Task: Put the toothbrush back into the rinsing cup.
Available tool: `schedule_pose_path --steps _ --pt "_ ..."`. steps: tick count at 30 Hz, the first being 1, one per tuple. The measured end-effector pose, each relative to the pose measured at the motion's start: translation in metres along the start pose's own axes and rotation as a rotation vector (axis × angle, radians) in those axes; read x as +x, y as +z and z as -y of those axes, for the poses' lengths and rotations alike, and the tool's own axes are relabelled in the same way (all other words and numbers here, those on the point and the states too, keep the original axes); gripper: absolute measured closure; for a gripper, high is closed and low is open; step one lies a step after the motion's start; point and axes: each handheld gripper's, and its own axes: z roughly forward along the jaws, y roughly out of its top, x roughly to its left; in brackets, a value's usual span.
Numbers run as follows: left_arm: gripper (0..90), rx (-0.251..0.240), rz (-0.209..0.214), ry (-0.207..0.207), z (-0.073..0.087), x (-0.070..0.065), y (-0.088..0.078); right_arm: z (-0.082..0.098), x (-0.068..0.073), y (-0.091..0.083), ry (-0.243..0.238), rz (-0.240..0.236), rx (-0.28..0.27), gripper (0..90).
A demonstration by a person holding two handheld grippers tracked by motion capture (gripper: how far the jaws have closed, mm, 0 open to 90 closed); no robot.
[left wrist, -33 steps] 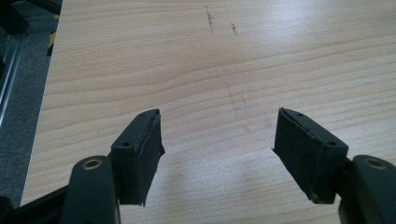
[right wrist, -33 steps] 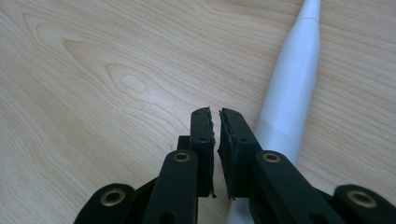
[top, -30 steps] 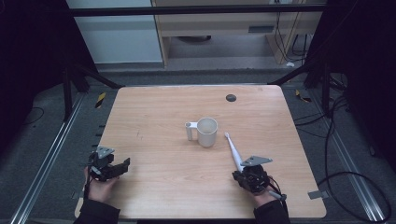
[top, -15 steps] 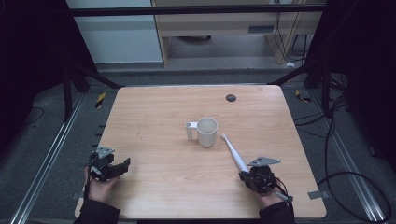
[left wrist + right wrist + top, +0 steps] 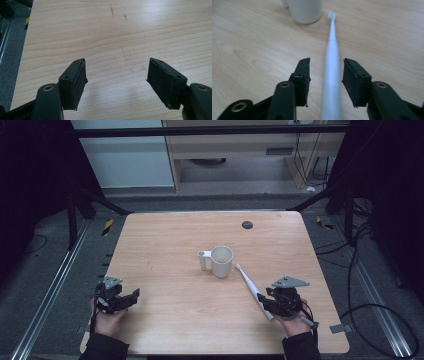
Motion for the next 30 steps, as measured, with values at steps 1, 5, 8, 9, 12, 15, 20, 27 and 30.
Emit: schedule_pose_path --steps 1,5,8,9,12,15,20,27,30 --pt "30.3 0.000 0.000 0.001 0.000 0.000 0.000 -0.004 -0.001 -0.001 -0.004 0.007 -0.006 54.3" --pt "30.2 0.000 0.002 0.004 0.000 0.000 0.000 -0.020 -0.003 -0.004 -0.003 0.037 -0.032 50.0" --pt "30.2 0.000 0.005 0.005 0.000 0.000 0.000 -0.030 -0.005 -0.002 -0.011 0.046 -0.043 49.0" --pt "30.2 0.002 0.005 0.006 0.000 0.000 0.000 -0.033 -0.005 0.000 -0.009 0.052 -0.037 47.9" --pt "30.1 0.002 0.006 0.011 0.000 0.000 0.000 -0.039 -0.005 0.005 -0.019 0.061 -0.021 46.2" --pt "30.1 0.002 0.007 0.012 0.000 0.000 0.001 -0.042 -0.005 0.012 -0.028 0.071 -0.006 44.7" --pt "30.0 0.005 0.009 0.013 0.000 0.000 0.001 -0.049 -0.005 0.021 -0.038 0.063 0.043 43.9" --pt "30.0 0.009 0.012 0.018 0.000 -0.001 0.002 -0.060 -0.002 0.034 -0.085 0.078 0.093 46.0" --pt "30.0 0.010 0.013 0.019 0.000 -0.001 0.003 -0.063 0.000 0.038 -0.095 0.083 0.103 46.8"
